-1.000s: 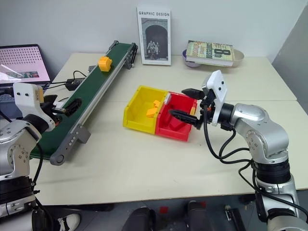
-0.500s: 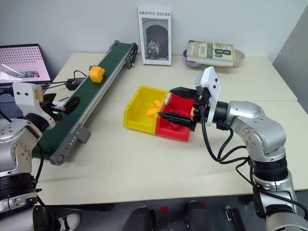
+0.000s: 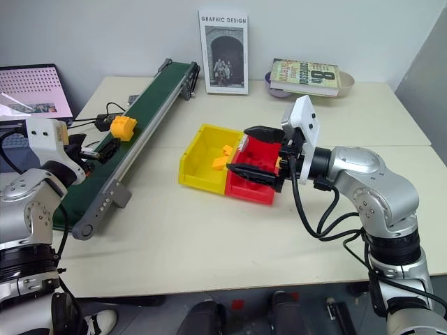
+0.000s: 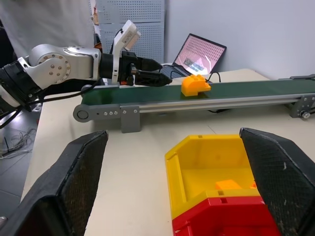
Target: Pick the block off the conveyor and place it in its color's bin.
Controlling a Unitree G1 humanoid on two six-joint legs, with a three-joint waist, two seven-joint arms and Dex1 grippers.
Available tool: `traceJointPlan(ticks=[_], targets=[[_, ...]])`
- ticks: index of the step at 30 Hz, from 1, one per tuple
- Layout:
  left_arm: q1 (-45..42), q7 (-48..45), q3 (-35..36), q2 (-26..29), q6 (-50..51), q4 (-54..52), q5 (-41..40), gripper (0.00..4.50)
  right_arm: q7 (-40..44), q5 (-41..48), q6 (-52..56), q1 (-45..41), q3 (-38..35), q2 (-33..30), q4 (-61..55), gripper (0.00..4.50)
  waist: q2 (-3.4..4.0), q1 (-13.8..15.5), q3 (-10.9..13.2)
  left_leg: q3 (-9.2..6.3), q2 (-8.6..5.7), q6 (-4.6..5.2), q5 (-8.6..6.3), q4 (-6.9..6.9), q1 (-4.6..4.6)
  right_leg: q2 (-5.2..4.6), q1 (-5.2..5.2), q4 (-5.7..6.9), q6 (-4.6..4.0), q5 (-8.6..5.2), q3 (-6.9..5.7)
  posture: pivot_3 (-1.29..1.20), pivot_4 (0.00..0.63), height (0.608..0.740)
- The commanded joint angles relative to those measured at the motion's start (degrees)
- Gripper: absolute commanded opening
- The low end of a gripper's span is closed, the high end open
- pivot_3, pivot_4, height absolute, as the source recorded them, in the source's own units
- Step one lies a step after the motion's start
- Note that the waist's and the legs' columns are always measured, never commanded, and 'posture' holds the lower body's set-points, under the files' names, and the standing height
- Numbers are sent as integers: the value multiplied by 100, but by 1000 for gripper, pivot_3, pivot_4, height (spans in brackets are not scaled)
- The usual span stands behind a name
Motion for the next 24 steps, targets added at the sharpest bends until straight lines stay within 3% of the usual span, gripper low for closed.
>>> traceJointPlan(ticks=[1,9,10,22,24], targets=[[-126,21,-43,68,-119,55,83,4464,0,212,35,-40,-130,-75,-263,4500,0,0,0,0,0,0,0,0,0,0,0,0,0,0,0,0,150,740],[-88,-26,-71,99,-8,310,101,4464,-28,336,112,-84,-95,-63,-326,4500,0,0,0,0,0,0,0,0,0,0,0,-1,0,0,0,0,150,740],[-77,-37,-68,107,10,323,95,4113,-31,342,113,-85,-89,-63,-325,4500,0,0,0,1,0,0,0,0,0,0,0,-1,0,0,0,0,150,740],[380,52,199,344,642,-447,-47,1683,-45,322,18,-115,-68,-56,-205,4500,0,-2,0,-2,4,0,0,-1,-2,-11,-2,-1,0,0,-2,0,150,740],[446,77,245,367,774,-646,-74,1549,-42,296,-29,-97,-63,-49,-175,4500,0,1,0,-3,3,0,0,0,-2,-11,-1,0,0,0,-2,0,150,740]])
